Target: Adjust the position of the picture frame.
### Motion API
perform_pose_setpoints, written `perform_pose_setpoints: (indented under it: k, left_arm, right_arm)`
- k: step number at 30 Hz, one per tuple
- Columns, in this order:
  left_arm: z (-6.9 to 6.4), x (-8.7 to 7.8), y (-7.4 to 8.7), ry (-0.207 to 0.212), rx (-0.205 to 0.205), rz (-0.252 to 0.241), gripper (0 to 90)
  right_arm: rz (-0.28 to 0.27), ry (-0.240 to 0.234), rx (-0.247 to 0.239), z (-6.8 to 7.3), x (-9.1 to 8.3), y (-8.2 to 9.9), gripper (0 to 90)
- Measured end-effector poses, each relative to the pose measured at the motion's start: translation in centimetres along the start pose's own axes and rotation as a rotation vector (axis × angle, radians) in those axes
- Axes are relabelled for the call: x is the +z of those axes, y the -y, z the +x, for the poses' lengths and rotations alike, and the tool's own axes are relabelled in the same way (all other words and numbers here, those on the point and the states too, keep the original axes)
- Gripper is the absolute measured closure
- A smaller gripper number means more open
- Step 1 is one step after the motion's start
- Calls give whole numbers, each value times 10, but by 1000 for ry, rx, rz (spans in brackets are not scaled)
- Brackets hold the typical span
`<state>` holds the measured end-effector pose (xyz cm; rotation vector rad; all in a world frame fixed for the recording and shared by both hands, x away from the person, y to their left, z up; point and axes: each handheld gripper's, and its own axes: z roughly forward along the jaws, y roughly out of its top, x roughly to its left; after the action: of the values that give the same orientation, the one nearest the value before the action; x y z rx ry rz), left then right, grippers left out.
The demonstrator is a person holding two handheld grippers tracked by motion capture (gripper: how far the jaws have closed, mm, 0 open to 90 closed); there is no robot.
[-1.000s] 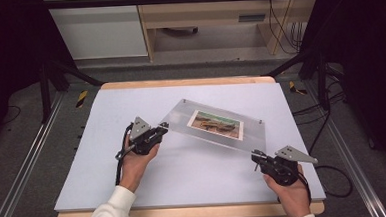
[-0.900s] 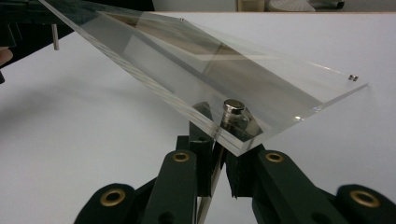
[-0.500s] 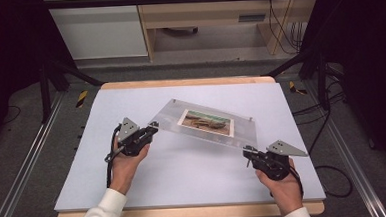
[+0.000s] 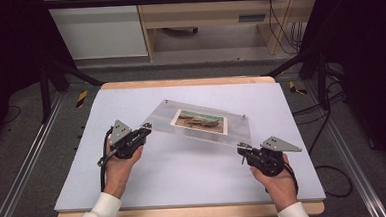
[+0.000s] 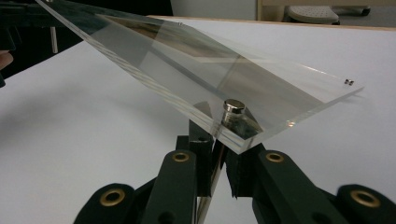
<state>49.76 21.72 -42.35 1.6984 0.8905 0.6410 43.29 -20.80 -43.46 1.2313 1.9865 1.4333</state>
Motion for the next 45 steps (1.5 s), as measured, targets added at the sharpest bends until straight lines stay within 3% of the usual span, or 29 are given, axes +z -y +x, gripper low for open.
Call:
perform_pose_setpoints:
  k: [10, 17, 30, 38, 45]
  left_arm:
    - [13, -26, 6, -54, -24, -15, 843]
    - [14, -38, 10, -60, -19, -9, 840]
    - [-2, -52, 21, -44, -18, 1, 831]
    - [-15, -57, 33, -42, -8, 42, 821]
    - [-23, -60, 46, -44, 34, 90, 807]
  right_arm:
    - [5, -49, -39, 13, 21, -13, 820]
    - [13, -70, -41, 18, 27, -13, 819]
    - [27, -79, -47, 16, 16, -6, 818]
    - [30, -80, -53, 13, 11, -2, 822]
    - [50, -76, -50, 12, 10, 7, 833]
